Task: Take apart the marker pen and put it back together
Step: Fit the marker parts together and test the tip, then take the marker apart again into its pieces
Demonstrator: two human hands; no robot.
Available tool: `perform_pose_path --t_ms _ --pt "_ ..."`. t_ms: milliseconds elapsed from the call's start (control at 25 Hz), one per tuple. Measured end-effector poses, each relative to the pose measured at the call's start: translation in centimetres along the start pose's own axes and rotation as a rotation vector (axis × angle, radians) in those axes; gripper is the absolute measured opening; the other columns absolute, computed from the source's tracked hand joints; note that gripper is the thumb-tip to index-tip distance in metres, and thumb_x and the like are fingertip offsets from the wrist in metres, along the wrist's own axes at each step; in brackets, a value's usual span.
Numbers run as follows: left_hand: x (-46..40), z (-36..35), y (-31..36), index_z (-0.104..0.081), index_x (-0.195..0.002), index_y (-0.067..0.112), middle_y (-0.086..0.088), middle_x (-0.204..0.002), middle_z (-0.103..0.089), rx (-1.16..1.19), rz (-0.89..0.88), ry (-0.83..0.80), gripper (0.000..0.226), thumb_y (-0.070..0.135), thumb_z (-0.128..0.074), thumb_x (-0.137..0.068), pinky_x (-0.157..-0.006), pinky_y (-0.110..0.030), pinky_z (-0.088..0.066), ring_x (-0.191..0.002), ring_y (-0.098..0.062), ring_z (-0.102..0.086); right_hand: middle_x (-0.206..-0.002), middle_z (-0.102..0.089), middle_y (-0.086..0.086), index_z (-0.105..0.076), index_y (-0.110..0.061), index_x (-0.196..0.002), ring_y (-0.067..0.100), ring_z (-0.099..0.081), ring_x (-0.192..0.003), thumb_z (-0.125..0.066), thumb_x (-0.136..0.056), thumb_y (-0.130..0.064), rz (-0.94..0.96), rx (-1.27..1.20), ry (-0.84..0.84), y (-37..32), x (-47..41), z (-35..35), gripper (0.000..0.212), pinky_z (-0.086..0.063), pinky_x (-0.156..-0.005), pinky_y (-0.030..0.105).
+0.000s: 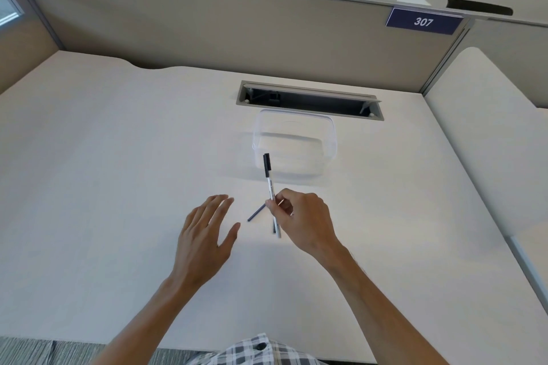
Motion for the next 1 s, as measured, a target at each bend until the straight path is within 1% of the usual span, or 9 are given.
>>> perform_pose_path --t_ms 160,360,480,560,680,760,800,920,1000 --pt "-1.0 1.5 2.2 -0.054 -0.13 0.014 -0.003 -0.138 -0.055 0.047 -0.153 0.117 0.041 0.031 -0.056 -0.093 -0.105 -0.03 -0.036 -0.131 -0.019 -0.046 -0.063 -0.06 -0.012 -0.069 -0.024 -0.089 0.01 -0.051 -0.058 -0.056 -0.096 -0.044 0.02 -0.027 -0.009 -0.3 0.6 0.2 0.025 -0.042 -0.059 0.027" --pt "-2.3 2.3 3.9 -0.057 -0.13 0.013 -0.01 -0.143 -0.049 0.002 -0.293 0.134 0.038 0.027 -0.056 -0.095 -0.105 -0.033 -0.034 -0.134 -0.022 -0.043 -0.069 -0.066 -0.006 -0.07 -0.026 -0.091 0.012 -0.056 -0.062 -0.054 -0.098 -0.046 0.091 -0.126 -0.096 -0.9 1.2 0.3 0.027 -0.05 -0.064 0.034" --pt "-2.6 1.9 4.0 -0.065 -0.116 0.012 -0.004 -0.122 -0.065 -0.069 -0.403 0.067 0.025 0.018 -0.057 -0.094 -0.107 -0.044 -0.035 -0.127 -0.026 -0.052 -0.068 -0.061 -0.007 -0.073 -0.024 -0.09 0.011 -0.054 -0.064 -0.059 -0.095 -0.049 0.089 -0.18 -0.163 -1.0 1.1 0.0 0.029 -0.049 -0.068 0.038" --pt "-2.6 1.7 3.7 -0.069 -0.106 0.012 0.001 -0.106 -0.071 -0.081 -0.435 0.041 0.019 0.013 -0.054 -0.094 -0.106 -0.045 -0.035 -0.119 -0.024 -0.059 -0.07 -0.063 -0.006 -0.075 -0.025 -0.091 0.01 -0.054 -0.065 -0.063 -0.09 -0.052 0.06 -0.233 -0.199 -0.7 1.0 -0.4 0.03 -0.048 -0.068 0.037" --pt "-2.4 1.6 2.9 -0.07 -0.1 0.013 0.004 -0.097 -0.073 -0.079 -0.42 0.025 0.017 0.011 -0.056 -0.091 -0.104 -0.045 -0.038 -0.108 -0.022 -0.065 -0.073 -0.069 -0.007 -0.075 -0.027 -0.084 0.006 -0.057 -0.065 -0.057 -0.089 -0.061 0.006 -0.364 -0.226 0.0 0.7 -0.6 0.039 -0.042 -0.064 0.024" --pt "-2.3 1.6 2.1 -0.07 -0.101 0.013 0.003 -0.096 -0.073 -0.086 -0.375 0.021 0.017 0.014 -0.057 -0.091 -0.103 -0.045 -0.039 -0.105 -0.021 -0.066 -0.072 -0.068 -0.012 -0.074 -0.027 -0.083 0.001 -0.058 -0.065 -0.051 -0.094 -0.056 -0.054 -0.442 -0.175 0.9 -0.1 -0.7 0.038 -0.037 -0.064 0.018" --pt "-2.3 1.6 1.6 -0.07 -0.102 0.013 0.003 -0.097 -0.073 -0.089 -0.348 0.014 0.018 0.016 -0.055 -0.093 -0.103 -0.045 -0.039 -0.105 -0.021 -0.066 -0.076 -0.069 -0.015 -0.073 -0.027 -0.087 0.0 -0.06 -0.07 -0.051 -0.096 -0.049 -0.078 -0.431 -0.141 1.4 -0.6 -0.8 0.033 -0.038 -0.065 0.018" --pt "-2.1 1.4 0.4 -0.068 -0.106 0.013 0.003 -0.1 -0.074 -0.106 -0.281 -0.029 0.027 0.021 -0.045 -0.096 -0.105 -0.043 -0.037 -0.109 -0.019 -0.066 -0.098 -0.069 -0.016 -0.069 -0.027 -0.102 0.005 -0.064 -0.091 -0.058 -0.095 -0.029 -0.046 -0.215 -0.075 2.6 -2.1 -1.7 0.013 -0.042 -0.071 0.024" --pt "-2.0 1.2 -0.2 -0.068 -0.108 0.013 0.003 -0.101 -0.074 -0.123 -0.251 -0.056 0.027 0.02 -0.044 -0.096 -0.105 -0.042 -0.036 -0.111 -0.018 -0.065 -0.111 -0.065 -0.012 -0.067 -0.024 -0.109 0.01 -0.062 -0.099 -0.06 -0.093 -0.022 0.027 -0.051 -0.113 2.8 -2.9 -2.7 0.018 -0.045 -0.079 0.029"
Point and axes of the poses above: each hand's wrist, its own x-axis away from the middle knuckle, its own z-axis out of the back of the hand, y = z × x, the point moved 3 cm from there along -x, towards the middle knuckle
